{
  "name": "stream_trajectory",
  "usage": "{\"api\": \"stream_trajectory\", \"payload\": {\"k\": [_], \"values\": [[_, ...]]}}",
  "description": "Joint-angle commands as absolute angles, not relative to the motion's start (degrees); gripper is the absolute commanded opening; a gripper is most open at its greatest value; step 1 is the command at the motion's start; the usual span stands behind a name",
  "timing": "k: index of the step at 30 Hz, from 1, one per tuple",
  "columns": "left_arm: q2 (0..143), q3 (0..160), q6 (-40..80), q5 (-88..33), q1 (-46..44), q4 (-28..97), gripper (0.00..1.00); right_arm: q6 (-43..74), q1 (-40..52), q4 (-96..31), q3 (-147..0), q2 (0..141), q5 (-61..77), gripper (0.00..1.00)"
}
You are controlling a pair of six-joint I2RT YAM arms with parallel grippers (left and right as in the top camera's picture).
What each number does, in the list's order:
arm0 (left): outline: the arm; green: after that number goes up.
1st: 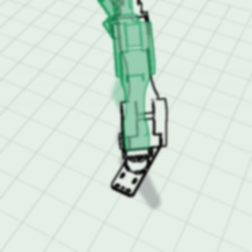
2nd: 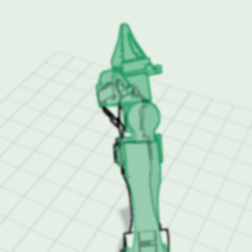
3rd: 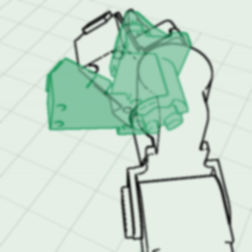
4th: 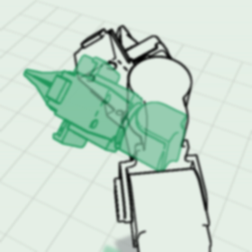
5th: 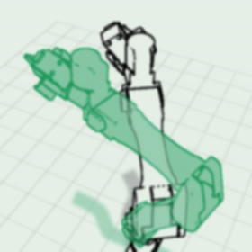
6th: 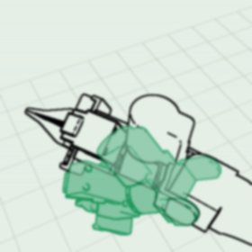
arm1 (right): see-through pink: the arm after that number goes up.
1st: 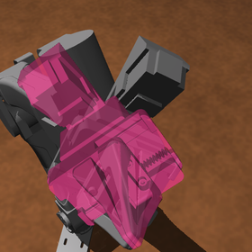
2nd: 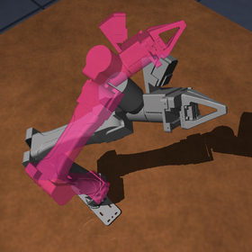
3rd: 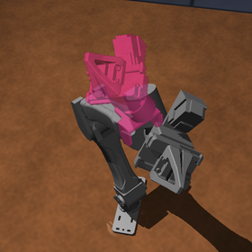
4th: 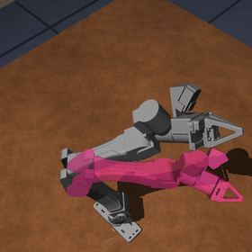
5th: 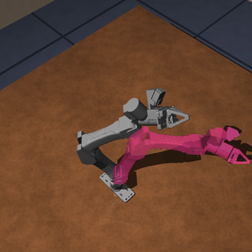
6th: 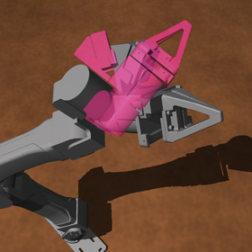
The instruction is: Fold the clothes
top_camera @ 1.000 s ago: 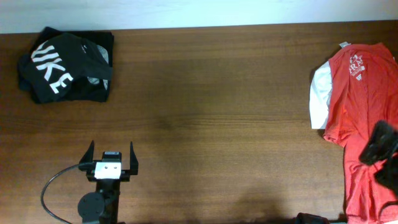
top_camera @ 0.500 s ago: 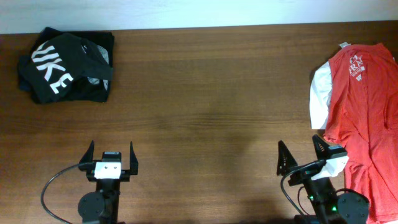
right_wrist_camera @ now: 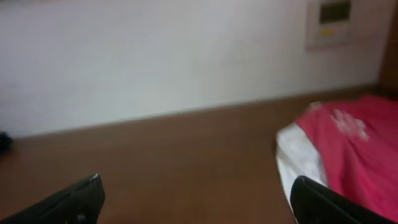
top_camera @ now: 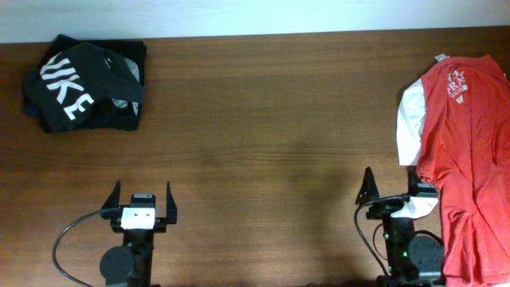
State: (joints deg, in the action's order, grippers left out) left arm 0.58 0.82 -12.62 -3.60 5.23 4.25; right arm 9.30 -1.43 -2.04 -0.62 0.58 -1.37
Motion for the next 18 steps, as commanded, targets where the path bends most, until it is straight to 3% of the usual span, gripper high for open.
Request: {"api": "stream_trajectory", "payload": {"k": [1,5,7,18], "values": [[0.3,0.5,-12.3,-3.4,5.5,4.4,0.99,9.4,-1.0,-4.4,-0.3,0.2,-4.2,0.99],[0.3,0.5,-12.3,-3.4,5.5,4.3,0.99,9.0,-1.0,-4.5,-0.3,0.2,-3.2,0.99],[0.3,0.5,-12.3,-3.4,5.5,4.3,0.99,3.4,-1.0,-4.6,-0.3,0.2,-0.6,0.99],[0.3,0.5,-12.3,-3.4,5.5,4.3,0.99,3.2,-1.0,-4.7,-0.3,0.2,-0.7,0.99]]}}
